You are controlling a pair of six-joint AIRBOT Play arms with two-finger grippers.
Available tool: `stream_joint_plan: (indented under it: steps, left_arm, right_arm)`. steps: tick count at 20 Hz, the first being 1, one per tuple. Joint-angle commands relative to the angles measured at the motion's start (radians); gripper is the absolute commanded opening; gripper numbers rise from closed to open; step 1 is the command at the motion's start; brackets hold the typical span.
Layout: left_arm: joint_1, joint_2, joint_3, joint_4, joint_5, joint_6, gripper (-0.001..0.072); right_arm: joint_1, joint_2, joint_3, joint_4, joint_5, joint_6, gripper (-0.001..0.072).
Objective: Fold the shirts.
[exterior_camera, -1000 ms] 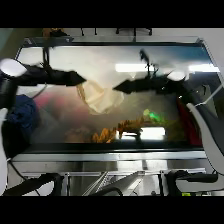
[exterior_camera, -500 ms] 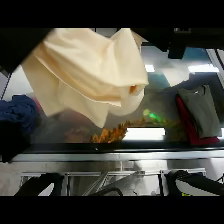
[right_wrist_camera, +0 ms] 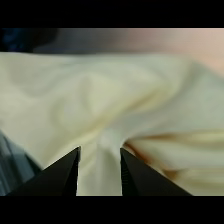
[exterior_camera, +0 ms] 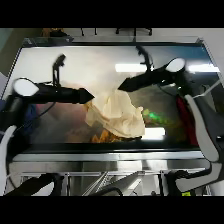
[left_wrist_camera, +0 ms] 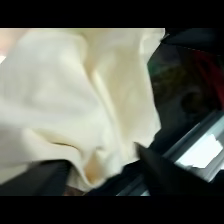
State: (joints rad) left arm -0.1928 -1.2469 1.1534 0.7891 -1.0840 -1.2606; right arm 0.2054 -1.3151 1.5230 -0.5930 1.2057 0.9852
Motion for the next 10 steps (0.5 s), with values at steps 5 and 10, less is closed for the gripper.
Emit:
stream_joint_plan:
  steps: [5, 10]
  left_arm:
    - [0.225, -0.327, 0.151, 0.004, -0.202, 0.062, 0.0691]
    - [0.349, -0.251, 0.030, 0.058, -0.255, 0.056, 0.0690]
  right_arm:
    - [-0.156, -0.084, -0.011, -0.002, 0.074, 0.008, 0.0534]
    - [-0.315, 0.116, -0.189, -0.250, 0.133, 0.135, 0.0534]
